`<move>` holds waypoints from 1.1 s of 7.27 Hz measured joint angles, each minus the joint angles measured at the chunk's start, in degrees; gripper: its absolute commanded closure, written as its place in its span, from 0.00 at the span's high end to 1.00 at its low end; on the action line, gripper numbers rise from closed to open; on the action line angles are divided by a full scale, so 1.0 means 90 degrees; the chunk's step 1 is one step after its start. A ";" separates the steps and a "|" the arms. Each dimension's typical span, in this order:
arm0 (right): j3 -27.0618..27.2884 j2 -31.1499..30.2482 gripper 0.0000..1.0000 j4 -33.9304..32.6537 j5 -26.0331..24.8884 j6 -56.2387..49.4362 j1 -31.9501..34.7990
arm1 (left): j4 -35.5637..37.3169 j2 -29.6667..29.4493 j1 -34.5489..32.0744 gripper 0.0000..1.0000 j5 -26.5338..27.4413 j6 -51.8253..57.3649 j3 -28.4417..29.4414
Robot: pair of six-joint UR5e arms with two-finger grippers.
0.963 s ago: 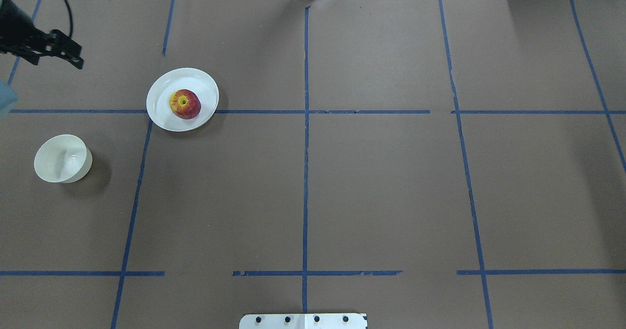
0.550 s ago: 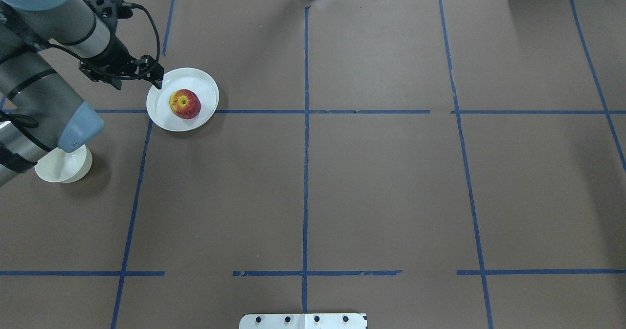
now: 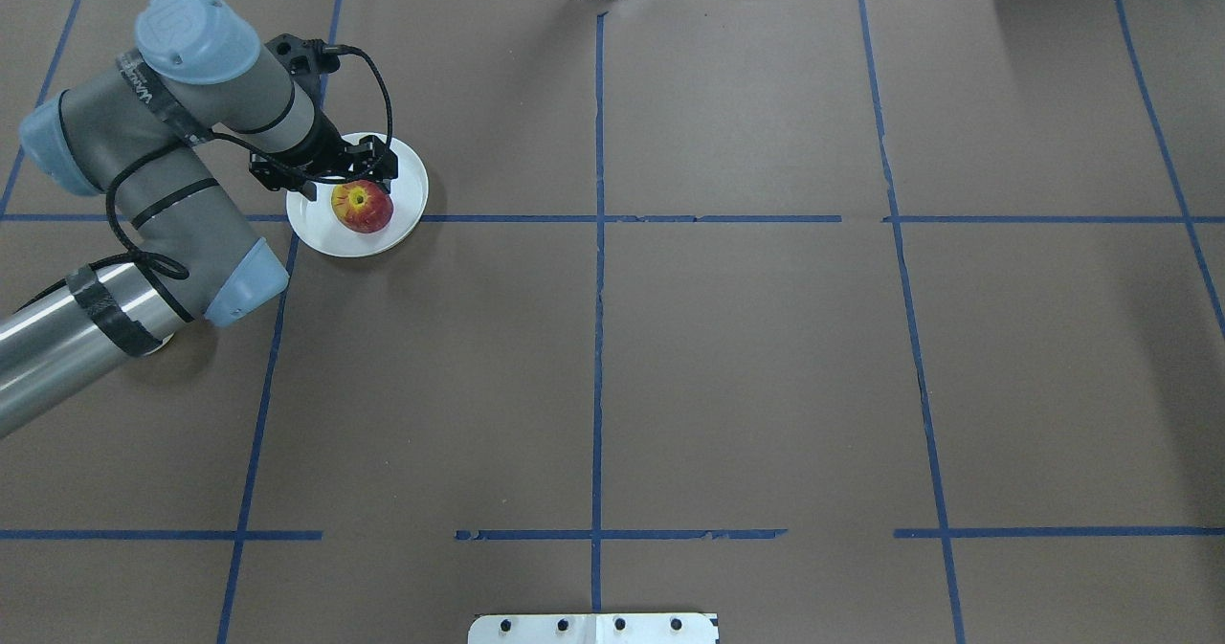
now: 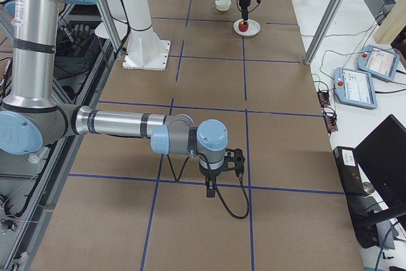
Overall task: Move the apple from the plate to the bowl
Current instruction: 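Lower the left gripper and close it around the apple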
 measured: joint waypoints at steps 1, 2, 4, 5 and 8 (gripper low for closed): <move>0.0001 0.0000 1.00 0.0000 0.0000 0.0000 -0.0001 | -0.0035 -0.0060 0.0024 1.00 0.0074 -0.0067 0.0125; 0.0002 0.0000 1.00 0.0000 0.0000 0.0000 0.0000 | -0.0163 -0.0085 0.0054 1.00 0.0133 -0.0106 0.0272; 0.0003 0.0000 1.00 0.0000 0.0000 0.0000 -0.0004 | -0.0555 -0.0088 0.0131 1.00 0.0168 -0.0180 0.0573; 0.0003 0.0000 1.00 0.0000 0.0000 0.0000 -0.0006 | -0.0633 -0.0078 0.0186 1.00 0.0172 -0.0196 0.0633; 0.0003 0.0000 1.00 0.0000 0.0000 0.0000 0.0000 | -0.0689 -0.0042 0.0251 0.19 0.0162 -0.0163 0.0650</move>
